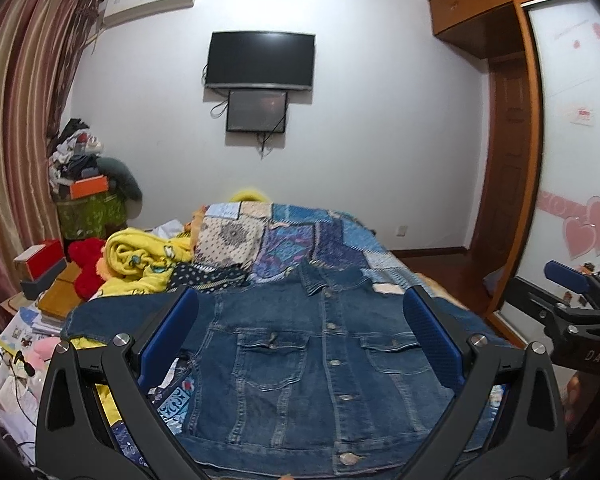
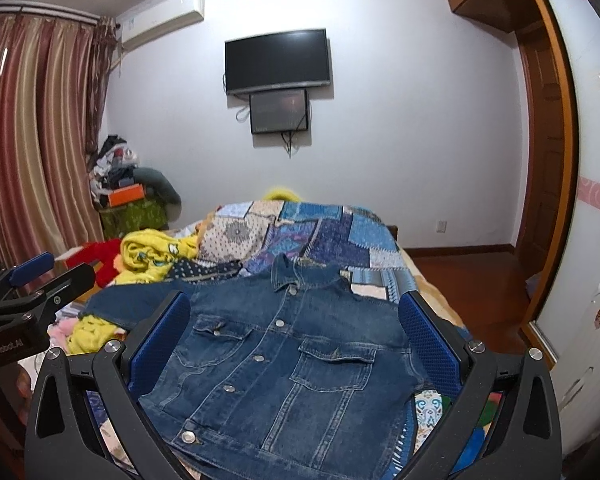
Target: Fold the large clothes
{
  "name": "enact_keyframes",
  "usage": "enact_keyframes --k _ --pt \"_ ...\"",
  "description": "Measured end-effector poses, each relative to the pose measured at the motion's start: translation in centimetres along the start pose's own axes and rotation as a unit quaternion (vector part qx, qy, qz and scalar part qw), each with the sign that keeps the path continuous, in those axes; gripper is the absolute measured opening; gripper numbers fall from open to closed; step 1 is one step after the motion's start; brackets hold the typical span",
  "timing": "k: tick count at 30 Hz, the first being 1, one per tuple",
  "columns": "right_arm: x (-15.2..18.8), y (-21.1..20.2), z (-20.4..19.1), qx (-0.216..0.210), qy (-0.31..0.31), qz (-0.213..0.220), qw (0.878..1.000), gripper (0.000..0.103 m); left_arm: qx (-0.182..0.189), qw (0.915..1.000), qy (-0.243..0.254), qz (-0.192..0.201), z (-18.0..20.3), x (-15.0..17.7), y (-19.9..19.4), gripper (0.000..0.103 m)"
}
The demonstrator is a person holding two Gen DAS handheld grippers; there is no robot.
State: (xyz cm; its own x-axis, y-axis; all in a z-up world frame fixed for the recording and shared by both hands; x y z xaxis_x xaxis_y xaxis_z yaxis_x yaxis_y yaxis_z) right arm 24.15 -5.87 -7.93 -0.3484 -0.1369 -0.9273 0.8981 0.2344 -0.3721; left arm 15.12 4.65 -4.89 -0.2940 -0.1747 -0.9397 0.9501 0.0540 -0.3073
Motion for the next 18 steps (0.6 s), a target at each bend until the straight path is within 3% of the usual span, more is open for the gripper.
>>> enact_keyframes --k 8,14,18 --pt "2.1 6.4 -0.9 -0.005 -0.009 -0.075 0.997 0.103 -0.029 0.9964 -0.054 -0.059 -6.3 2.2 7.0 0.103" --pt "3.9 10.9 -1.1 0.000 -0.017 -0.127 0.992 0.103 -0.092 0.9850 -0.100 -0.106 -14.9 4.6 12.2 0.103" --pt "4.9 13.1 -0.5 0.012 -0.007 -0.158 0.987 0.103 -0.141 0.9725 -0.131 -0.131 -21.4 6.8 14.9 0.103"
Point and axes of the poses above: each gripper's, at about its wrist camera, not at the fingertips, and y roughly the way its jaws point, z to its right, x to its underside, the point moved 7 cm from there along y, roughly the way its jaws point, and after that the axes turned 5 degrees about -y, right-handed, at the moved point
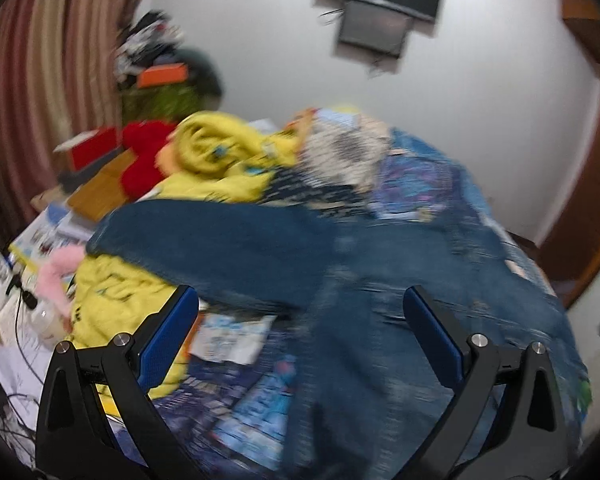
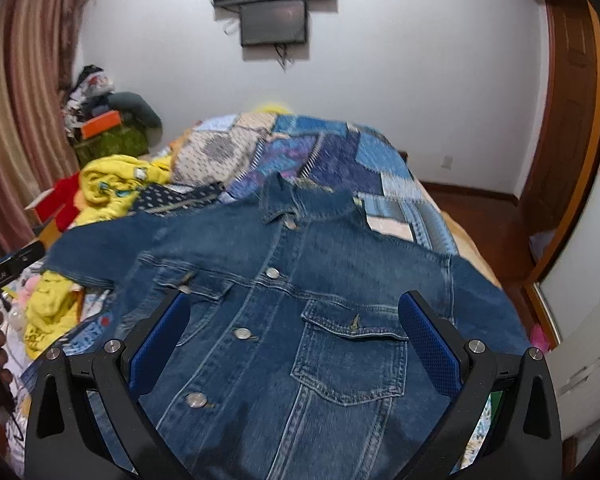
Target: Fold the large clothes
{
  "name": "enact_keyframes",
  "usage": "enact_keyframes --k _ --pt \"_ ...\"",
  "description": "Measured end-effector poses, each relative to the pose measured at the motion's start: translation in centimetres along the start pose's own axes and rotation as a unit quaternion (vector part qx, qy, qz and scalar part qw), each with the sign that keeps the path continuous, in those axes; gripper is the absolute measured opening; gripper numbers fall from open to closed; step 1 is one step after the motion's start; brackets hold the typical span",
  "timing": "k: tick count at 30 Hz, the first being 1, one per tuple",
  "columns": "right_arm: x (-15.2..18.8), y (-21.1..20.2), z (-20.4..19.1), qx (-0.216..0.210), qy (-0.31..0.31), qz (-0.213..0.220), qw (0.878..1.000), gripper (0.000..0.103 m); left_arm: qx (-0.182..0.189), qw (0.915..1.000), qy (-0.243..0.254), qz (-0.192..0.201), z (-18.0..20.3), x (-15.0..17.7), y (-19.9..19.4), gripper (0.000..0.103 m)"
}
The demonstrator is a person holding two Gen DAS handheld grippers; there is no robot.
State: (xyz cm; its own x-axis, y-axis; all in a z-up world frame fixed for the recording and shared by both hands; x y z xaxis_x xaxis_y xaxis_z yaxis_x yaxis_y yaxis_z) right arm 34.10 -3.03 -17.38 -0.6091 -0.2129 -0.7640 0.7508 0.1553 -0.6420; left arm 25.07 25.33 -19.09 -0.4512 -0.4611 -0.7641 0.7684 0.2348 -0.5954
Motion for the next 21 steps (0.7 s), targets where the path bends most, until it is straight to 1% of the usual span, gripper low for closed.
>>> enact_keyframes --k 1,3,4,7,9,12,13,14,16,17,18,19,21 --pt "0.0 0.5 0.1 0.006 0.004 -0.007 1.000 0.103 -0.015 0.9997 -0.016 -0.009 -1.8 0.0 1.4 0.103" --pt "0.4 1.9 0.8 0.028 0.012 -0.027 0.999 0.103 -0.025 0.9988 -0.035 -0.024 -4.3 0.0 3.4 0.103" --pt "0.6 2.5 0.9 0.037 0.011 -0.037 0.999 0.103 -0.033 0.9977 -0.045 -0.038 -5.7 0.2 4.7 0.103" --pt "0.9 4.3 1.3 0.068 -0.005 -0.061 0.996 0.103 -0.038 0.9948 -0.063 -0.071 -8.4 0.7 7.7 0.103" --pt "0.8 5.2 1.2 0.084 -0.018 -0.071 0.994 0.103 -0.030 0.9922 -0.076 -0.095 -9.5 1.2 9.2 0.103" --pt "1.1 6.5 0.8 0.091 -0.047 -0.086 0.991 0.103 -0.001 0.9864 -0.099 -0.131 -10.6 1.8 11.7 0.103" --pt "1.0 6.9 0.6 0.089 -0.048 -0.090 0.991 0.103 0.015 0.9826 -0.115 -0.145 -10.9 1.9 12.5 0.103" --pt "1.1 7.4 0.5 0.084 -0.050 -0.100 0.990 0.103 0.027 0.9800 -0.126 -0.152 -11.2 2.0 13.1 0.102" --pt "1.2 8.1 0.2 0.076 -0.050 -0.111 0.990 0.103 0.048 0.9736 -0.154 -0.162 -12.0 2.0 14.4 0.096" --pt "1.3 8.3 0.1 0.071 -0.048 -0.115 0.990 0.103 0.053 0.9716 -0.162 -0.164 -12.3 2.0 14.9 0.090" --pt "1.3 8.6 0.1 0.067 -0.046 -0.118 0.990 0.103 0.057 0.9690 -0.173 -0.167 -12.9 1.9 15.5 0.089" --pt "1.3 8.8 0.0 0.062 -0.043 -0.120 0.990 0.103 0.056 0.9678 -0.179 -0.168 -13.2 1.9 15.9 0.089" --pt "1.3 9.2 -0.2 0.057 -0.038 -0.124 0.990 0.103 0.050 0.9652 -0.194 -0.168 -14.1 1.8 16.9 0.086"
Point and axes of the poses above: each gripper's, at about its wrist camera, not at the fingertips, and y roughly the way its jaws point, z to its right, x to its underside, the point moved 7 cm from there along y, roughly the way its jaws point, and after that the axes turned 5 degrees about -y, right-handed, at the moved point
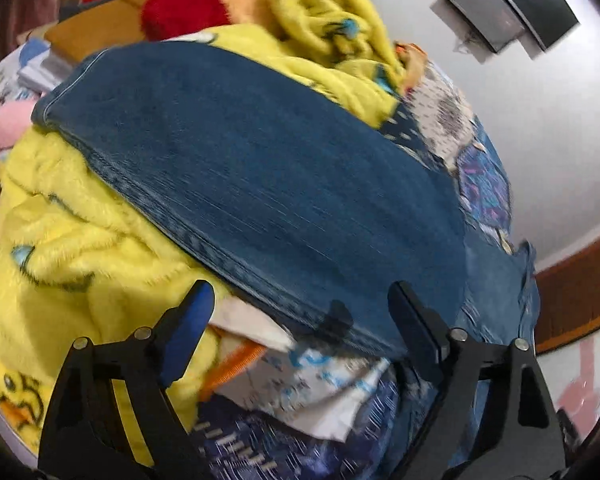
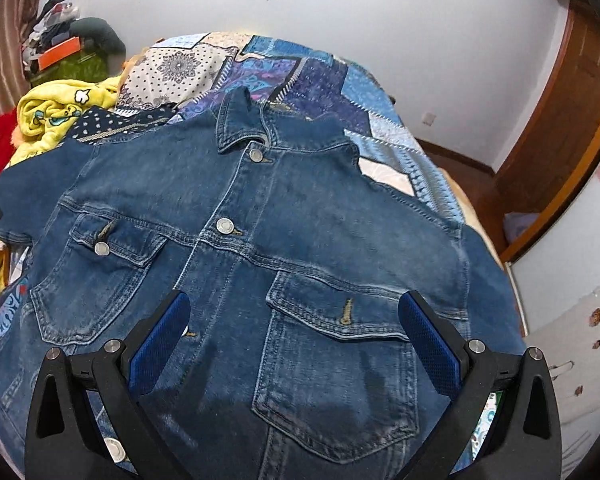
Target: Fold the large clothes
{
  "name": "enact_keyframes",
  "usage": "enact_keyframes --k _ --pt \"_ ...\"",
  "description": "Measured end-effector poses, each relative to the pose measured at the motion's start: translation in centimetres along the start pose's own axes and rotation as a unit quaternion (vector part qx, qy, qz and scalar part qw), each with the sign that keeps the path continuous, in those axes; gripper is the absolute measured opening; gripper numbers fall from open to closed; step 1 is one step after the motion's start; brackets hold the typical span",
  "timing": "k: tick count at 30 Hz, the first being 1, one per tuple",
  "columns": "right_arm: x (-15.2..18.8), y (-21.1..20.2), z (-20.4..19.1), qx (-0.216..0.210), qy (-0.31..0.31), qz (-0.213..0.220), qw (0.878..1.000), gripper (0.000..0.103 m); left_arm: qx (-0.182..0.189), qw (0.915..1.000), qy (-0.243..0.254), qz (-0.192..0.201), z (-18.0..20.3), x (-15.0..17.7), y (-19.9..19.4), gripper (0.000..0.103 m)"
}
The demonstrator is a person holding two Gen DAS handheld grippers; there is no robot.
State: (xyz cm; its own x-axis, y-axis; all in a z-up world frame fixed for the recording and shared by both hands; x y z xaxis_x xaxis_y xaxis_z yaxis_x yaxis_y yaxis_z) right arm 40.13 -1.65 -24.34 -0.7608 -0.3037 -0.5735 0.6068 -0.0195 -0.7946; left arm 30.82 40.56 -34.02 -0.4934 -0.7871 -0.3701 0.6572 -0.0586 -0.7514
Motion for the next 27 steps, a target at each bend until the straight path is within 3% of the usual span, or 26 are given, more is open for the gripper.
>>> enact_keyframes --k 4,9,12,18,22,24,27 --pt "0.2 0.6 0.0 -0.012 0.009 -0.012 1.000 0.103 -0.017 0.9997 -0.012 0.010 -1.4 -1.4 0.9 0.078" --pt "0.3 0.6 0.2 -0.018 0.020 -0.015 1.000 0.103 -0.063 0.9972 0.009 0.039 -1.7 -3.0 0.7 0.055" --pt "0.1 0.1 0.4 -0.013 0.020 -0.009 1.000 0.103 -0.097 0.9932 0.032 0.055 -1.1 -3.7 0.1 0.036" --pt "-0.3 -1.3 1.0 -0.006 0.015 0.009 1.000 0.103 -0.141 0.9816 0.090 0.091 2.1 -5.4 -2.0 0.016" --pt "-0.5 -2.4 1.9 0.000 0.023 0.024 0.999 0.103 -0.118 0.9802 0.106 0.118 6.3 -6.0 -4.2 0.012" --pt "-0.5 -2.7 2.3 -0.002 0.031 0.027 0.999 0.103 -0.100 0.9753 0.135 0.143 9.6 -5.9 -5.7 0.000" --pt "-0.5 -3.4 2.7 -0.008 0.038 0.036 0.999 0.103 -0.051 0.9633 0.196 0.176 16.2 -4.7 -8.3 0.000"
Point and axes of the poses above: each gripper's, at about its wrist camera, not at the fingertips, and y roughly the way its jaws point, z to its right, x to its underside, the point moved 7 cm from there along y, roughly the way its jaws point, and after that the axes turned 5 degrees about -y, right-handed, at the moved point
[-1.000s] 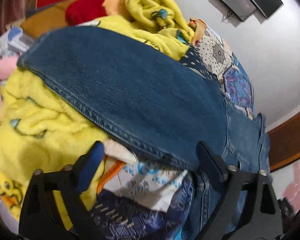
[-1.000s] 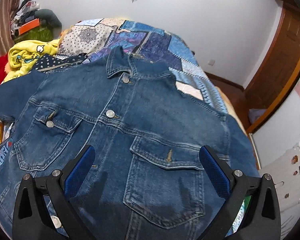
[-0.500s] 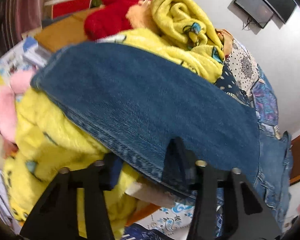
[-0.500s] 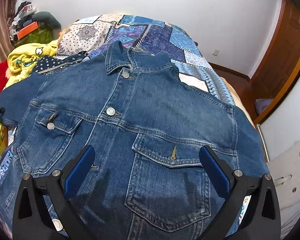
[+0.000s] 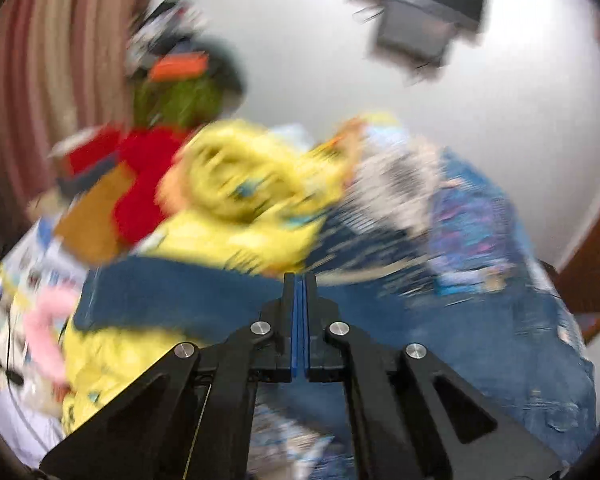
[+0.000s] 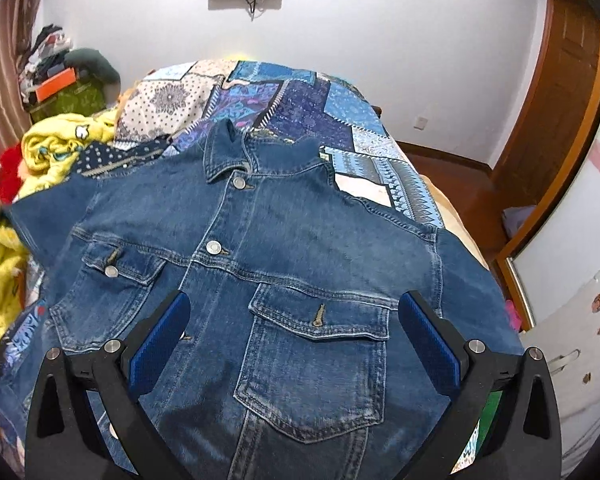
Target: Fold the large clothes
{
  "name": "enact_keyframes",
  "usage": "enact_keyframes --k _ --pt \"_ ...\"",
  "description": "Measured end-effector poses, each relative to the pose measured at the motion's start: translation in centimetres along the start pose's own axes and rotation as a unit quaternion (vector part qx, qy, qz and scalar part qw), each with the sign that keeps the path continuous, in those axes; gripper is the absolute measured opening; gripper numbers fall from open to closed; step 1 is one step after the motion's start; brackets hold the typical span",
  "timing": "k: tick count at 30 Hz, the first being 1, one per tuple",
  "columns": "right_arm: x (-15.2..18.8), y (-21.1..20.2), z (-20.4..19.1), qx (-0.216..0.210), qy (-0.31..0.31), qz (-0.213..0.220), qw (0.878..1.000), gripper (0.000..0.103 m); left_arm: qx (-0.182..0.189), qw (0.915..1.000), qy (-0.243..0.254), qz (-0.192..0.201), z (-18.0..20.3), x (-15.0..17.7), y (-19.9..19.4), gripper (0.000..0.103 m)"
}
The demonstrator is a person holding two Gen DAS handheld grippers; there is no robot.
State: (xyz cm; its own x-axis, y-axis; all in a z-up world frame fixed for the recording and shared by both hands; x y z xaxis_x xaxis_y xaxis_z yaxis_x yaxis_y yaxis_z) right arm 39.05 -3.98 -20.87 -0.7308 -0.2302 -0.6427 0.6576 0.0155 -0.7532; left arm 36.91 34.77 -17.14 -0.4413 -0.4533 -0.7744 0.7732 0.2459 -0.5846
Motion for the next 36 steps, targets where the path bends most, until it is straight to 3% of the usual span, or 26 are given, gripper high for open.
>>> enact_keyframes --k 3,5,8,10,12,18,23,27,31,34,36 --pt "0.0 -0.6 0.5 0.002 0.003 0.009 1.000 0.103 0.044 0.9963 0.067 0.028 6.7 -0.9 -2.8 0.000" --pt "0.0 -1.1 0.9 0.002 0.007 0.016 1.000 0.103 0.078 0.9917 0.099 0.024 10.8 -0.4 -3.7 0.001" --pt "0.2 -1.8 1.6 -0.002 0.011 0.026 1.000 0.103 0.095 0.9886 0.117 -0.003 13.9 1.2 -3.5 0.007" --pt "0.3 -2.1 2.1 -0.002 0.014 0.031 0.999 0.103 0.104 0.9871 0.118 -0.030 14.5 2.5 -3.0 0.025" --pt "0.5 -2.3 2.6 -0.003 0.019 0.033 0.999 0.103 0.101 0.9875 0.111 -0.047 14.3 3.5 -2.4 0.069" --pt "1.0 -1.6 3.6 -0.007 0.038 0.023 0.999 0.103 0.057 0.9937 0.063 -0.072 8.3 5.1 -1.8 0.081" --pt "1.1 -0.6 3.4 -0.008 0.046 0.010 0.999 0.103 0.030 0.9925 -0.037 -0.113 -0.8 5.8 0.2 0.081" --pt "0.9 0.0 2.8 -0.002 0.038 0.000 0.999 0.103 0.041 0.9813 -0.133 -0.133 -6.9 6.5 1.0 0.081" --pt "0.6 0.5 1.8 0.009 0.019 -0.007 1.000 0.103 0.083 0.9603 -0.225 -0.142 -11.7 7.1 2.3 0.081" --pt "0.3 1.0 1.1 0.015 0.005 -0.012 1.000 0.103 0.115 0.9445 -0.268 -0.150 -13.4 7.3 3.4 0.080" --pt "0.2 1.3 0.4 0.018 -0.006 -0.016 1.000 0.103 0.114 0.9417 -0.276 -0.154 -14.3 7.3 4.4 0.074"
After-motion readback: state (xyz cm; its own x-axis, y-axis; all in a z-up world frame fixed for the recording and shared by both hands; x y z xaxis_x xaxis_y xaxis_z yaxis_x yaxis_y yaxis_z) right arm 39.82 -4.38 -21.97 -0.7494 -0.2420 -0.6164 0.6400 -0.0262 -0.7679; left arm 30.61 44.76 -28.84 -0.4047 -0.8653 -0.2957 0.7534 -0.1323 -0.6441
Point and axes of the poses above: each gripper's, at about its wrist camera, not at the fingertips, and y roughly the way its jaws point, z to its right, x to its underside, the point moved 7 cm from there along y, roughly the way its jaws point, and after that the axes turned 5 degrees about -y, right-handed, at the moved point
